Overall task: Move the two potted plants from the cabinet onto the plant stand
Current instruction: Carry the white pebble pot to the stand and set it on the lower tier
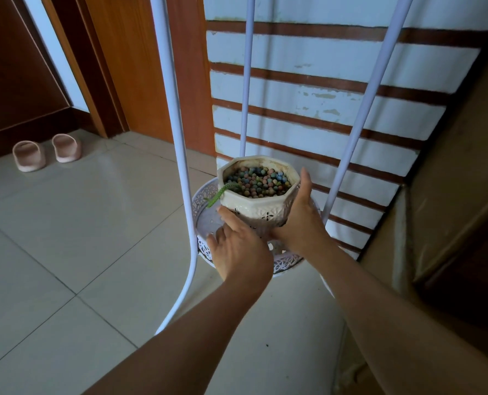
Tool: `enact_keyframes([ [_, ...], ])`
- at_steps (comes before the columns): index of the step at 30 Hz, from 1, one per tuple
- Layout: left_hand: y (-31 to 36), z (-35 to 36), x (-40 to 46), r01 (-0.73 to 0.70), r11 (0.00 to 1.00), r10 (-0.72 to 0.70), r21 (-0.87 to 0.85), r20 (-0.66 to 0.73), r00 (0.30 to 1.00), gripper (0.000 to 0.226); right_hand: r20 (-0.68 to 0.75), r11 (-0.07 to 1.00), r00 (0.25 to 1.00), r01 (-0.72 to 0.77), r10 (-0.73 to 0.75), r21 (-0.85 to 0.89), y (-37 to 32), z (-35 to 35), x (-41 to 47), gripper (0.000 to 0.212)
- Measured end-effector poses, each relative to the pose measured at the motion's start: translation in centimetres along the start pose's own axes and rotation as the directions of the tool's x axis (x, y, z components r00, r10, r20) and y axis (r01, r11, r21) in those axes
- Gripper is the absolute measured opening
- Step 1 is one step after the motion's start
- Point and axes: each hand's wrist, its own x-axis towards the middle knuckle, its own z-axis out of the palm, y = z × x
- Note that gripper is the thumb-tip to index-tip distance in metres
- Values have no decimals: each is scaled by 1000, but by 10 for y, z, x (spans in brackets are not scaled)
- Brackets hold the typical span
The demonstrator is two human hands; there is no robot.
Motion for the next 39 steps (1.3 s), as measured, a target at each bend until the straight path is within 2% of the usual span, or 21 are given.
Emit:
enact_keyframes([
  [2, 3, 2, 1, 7, 1000, -7, -5, 23, 1000, 88, 14, 999, 1000, -22, 22, 43, -2, -1, 5, 126],
  [7, 1, 0, 3, -32, 999, 33, -22, 58, 998, 92, -78, 995, 996, 39, -31, 92, -3, 1, 1, 113],
  [20, -4, -9, 22, -12, 1000, 13, -19, 76, 997, 94, -192, 996, 981, 49, -33, 78, -9, 17, -19, 109],
  [26, -6, -12, 23, -11, 999, 14, -33, 78, 997, 98, -178, 999, 983, 37, -36, 2, -7, 13, -16, 118],
  [30, -2, -12, 24, 19, 998, -13, -68, 89, 996, 90, -54, 996, 998, 17, -12, 86, -9, 2, -2, 131],
  [35, 0, -9, 28, 41, 993, -30, -113, 95, 995, 90, -123, 993, 991, 67, -55, 101, -10, 4, -2, 111],
  [39, -1, -7, 31, 57, 990, -49, -125, 67, 997, 91, -166, 991, 985, 61, -41, 116, -12, 10, -5, 110],
])
